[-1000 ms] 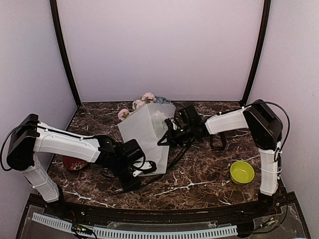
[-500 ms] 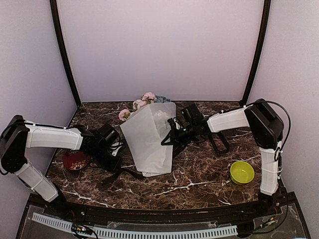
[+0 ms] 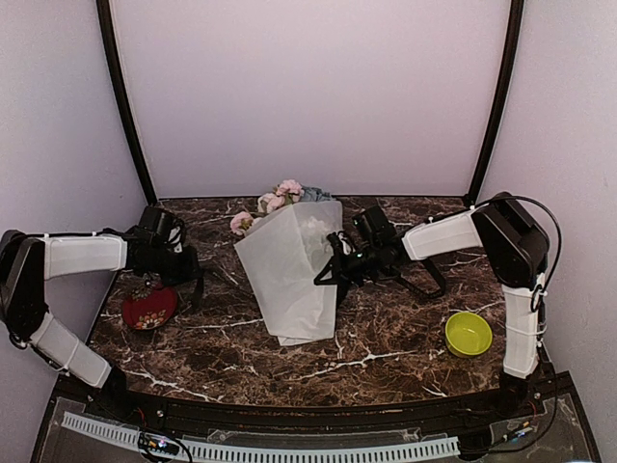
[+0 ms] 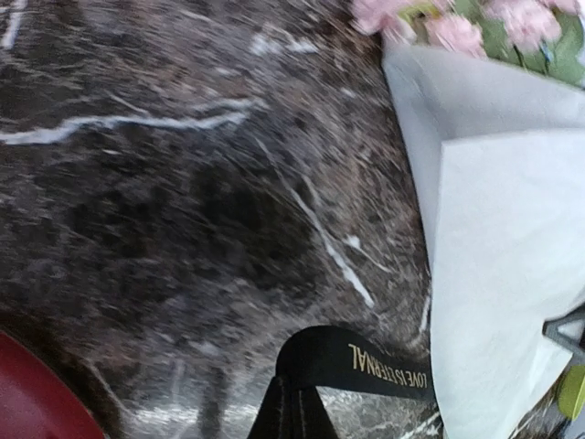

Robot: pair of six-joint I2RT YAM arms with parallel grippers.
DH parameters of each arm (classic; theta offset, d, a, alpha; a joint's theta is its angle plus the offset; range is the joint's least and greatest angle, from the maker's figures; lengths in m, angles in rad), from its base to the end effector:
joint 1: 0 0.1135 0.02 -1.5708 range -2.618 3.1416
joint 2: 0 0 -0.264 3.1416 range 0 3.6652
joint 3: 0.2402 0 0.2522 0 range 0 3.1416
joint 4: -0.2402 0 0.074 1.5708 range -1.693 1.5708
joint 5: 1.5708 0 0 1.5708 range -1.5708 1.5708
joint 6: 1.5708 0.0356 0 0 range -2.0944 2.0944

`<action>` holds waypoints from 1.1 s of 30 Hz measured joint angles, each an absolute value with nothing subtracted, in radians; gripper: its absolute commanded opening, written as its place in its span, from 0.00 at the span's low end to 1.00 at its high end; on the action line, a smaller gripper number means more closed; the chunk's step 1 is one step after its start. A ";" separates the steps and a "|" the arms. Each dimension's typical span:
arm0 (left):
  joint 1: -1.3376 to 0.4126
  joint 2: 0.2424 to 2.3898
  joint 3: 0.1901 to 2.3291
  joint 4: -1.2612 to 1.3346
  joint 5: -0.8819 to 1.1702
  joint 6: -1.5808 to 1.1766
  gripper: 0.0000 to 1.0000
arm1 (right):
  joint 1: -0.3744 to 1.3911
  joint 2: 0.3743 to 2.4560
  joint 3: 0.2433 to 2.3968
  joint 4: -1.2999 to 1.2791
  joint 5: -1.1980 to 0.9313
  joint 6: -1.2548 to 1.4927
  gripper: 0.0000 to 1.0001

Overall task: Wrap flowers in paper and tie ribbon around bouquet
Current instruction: Adjust the ribbon at the center of the board, then place the folded bouquet on the ribbon.

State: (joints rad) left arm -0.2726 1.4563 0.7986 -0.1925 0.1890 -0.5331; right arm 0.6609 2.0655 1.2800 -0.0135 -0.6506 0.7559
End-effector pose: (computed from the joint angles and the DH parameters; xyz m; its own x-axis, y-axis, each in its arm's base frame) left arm 0.2797 -0.0851 0.1916 -0.8183 -0.2895 -0.4965 -0.0372 0.8887 -0.4569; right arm 0.3281 0.2824 0.1417 -0.9755 -0.0670 -0.2097 -0.2100 0.5702 0.7942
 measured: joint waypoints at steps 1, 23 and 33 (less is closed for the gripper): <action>-0.240 1.456 0.799 -0.179 0.182 -0.548 0.00 | 0.661 2.065 1.279 -0.011 -0.651 0.756 0.00; -0.096 1.273 1.207 -0.218 -0.049 -0.340 0.00 | 0.660 2.067 1.256 0.007 -0.632 0.737 0.00; -0.367 1.384 1.206 -0.091 0.304 -0.210 0.00 | 0.660 2.072 1.250 0.022 -0.631 0.739 0.00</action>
State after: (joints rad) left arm -0.3672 1.3838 1.2064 -0.0914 0.3042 -0.2096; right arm 0.6601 2.0720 1.2499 0.0216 -0.6308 0.7387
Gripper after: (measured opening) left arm 0.006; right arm 0.004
